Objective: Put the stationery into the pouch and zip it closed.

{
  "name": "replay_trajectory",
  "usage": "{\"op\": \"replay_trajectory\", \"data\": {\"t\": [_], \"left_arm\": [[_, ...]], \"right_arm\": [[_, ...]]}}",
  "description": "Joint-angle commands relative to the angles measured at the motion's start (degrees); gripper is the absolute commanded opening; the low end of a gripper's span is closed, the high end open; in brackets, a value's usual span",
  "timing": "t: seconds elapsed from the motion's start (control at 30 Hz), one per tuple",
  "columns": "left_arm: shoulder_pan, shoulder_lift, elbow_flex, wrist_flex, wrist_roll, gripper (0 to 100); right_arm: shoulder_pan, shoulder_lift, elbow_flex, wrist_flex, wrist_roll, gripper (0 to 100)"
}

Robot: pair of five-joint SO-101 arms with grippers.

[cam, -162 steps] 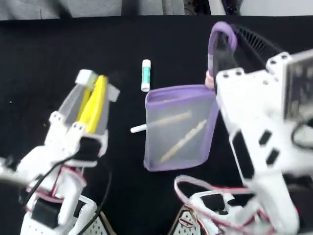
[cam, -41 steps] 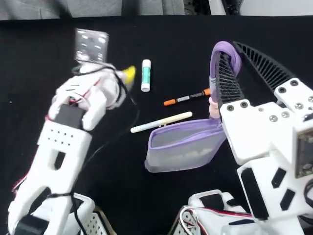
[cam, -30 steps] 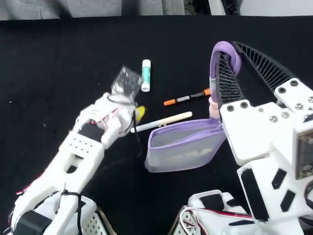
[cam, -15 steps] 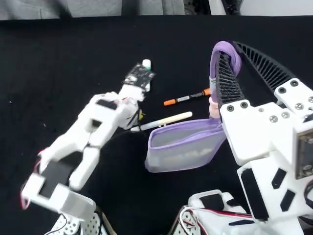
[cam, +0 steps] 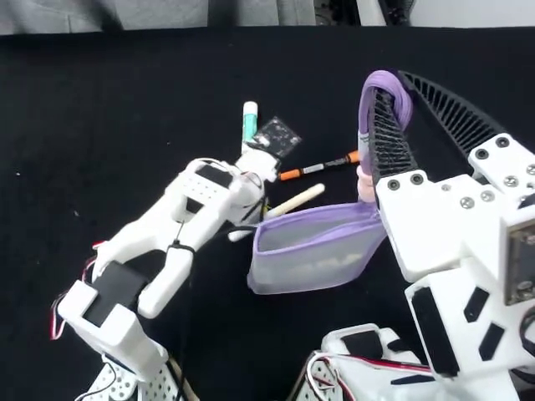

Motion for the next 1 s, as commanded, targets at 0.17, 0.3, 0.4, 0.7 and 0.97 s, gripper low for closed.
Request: {"op": "replay_trajectory", "data": {"t": [0.17, 0.3, 0.4, 0.7, 0.97], "left_arm": [[9.71, -7.74, -4.88, -1.49, 2.55, 20], [9.45, -3.34, -10.86, -5.19, 2.73, 20], [8.22, 5.01, -18.95, -3.25, 7.12, 20], [7.25, 32.18, -54.9, 19.52, 13.45, 20], [7.69, 48.18, -75.03, 29.45, 13.8, 20]], "right_arm": [[-0.7, 0.57, -1.36, 0.0, 0.35, 1.2], [-0.7, 0.57, -1.36, 0.0, 0.35, 1.2], [-0.7, 0.31, -1.45, 0.0, 0.35, 1.2], [-0.7, 0.22, -1.8, 0.09, 0.35, 1.2], [-0.7, 0.22, -1.89, 0.18, 0.35, 1.2]]}}
